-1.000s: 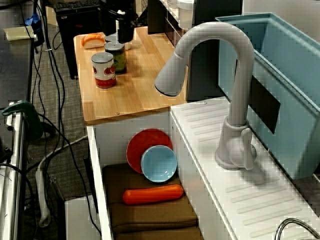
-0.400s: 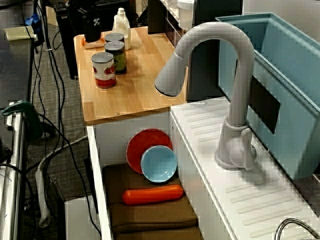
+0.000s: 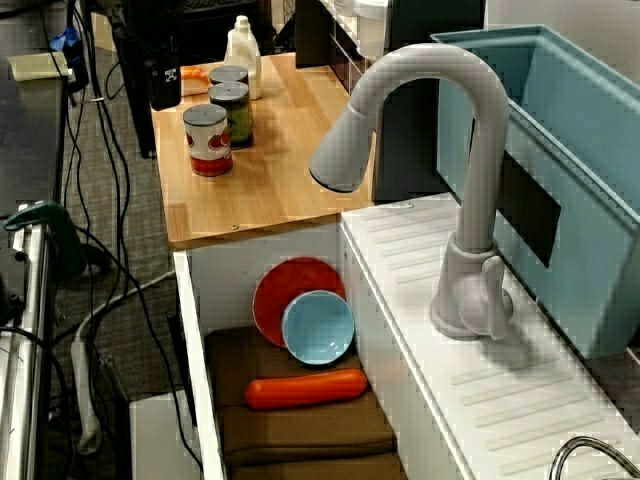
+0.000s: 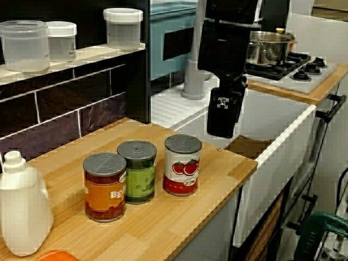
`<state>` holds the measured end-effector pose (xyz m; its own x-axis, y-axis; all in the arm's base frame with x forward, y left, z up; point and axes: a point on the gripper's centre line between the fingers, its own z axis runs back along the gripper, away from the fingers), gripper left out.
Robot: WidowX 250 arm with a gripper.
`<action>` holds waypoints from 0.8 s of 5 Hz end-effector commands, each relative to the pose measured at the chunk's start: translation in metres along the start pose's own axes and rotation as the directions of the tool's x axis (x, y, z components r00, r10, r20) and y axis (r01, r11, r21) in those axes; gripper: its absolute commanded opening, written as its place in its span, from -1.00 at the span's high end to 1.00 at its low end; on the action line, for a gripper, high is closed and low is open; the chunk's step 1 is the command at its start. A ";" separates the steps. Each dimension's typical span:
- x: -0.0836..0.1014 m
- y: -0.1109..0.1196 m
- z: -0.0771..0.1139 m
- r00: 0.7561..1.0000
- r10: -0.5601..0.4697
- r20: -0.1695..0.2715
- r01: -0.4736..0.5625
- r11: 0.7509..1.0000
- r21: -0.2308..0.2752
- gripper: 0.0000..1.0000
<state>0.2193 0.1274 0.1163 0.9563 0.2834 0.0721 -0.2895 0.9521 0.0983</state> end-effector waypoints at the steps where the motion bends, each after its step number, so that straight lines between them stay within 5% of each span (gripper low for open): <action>1: -0.011 0.035 -0.004 1.000 0.001 0.006 -0.001 0.999 0.054 -1.00; 3: -0.026 0.034 -0.017 1.000 -0.012 -0.015 0.013 0.997 0.078 -1.00; 4: -0.030 0.034 -0.024 1.000 -0.011 -0.016 0.013 0.996 0.093 -0.33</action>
<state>0.1849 0.1412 0.0770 0.9606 0.2769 0.0246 -0.2768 0.9442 0.1783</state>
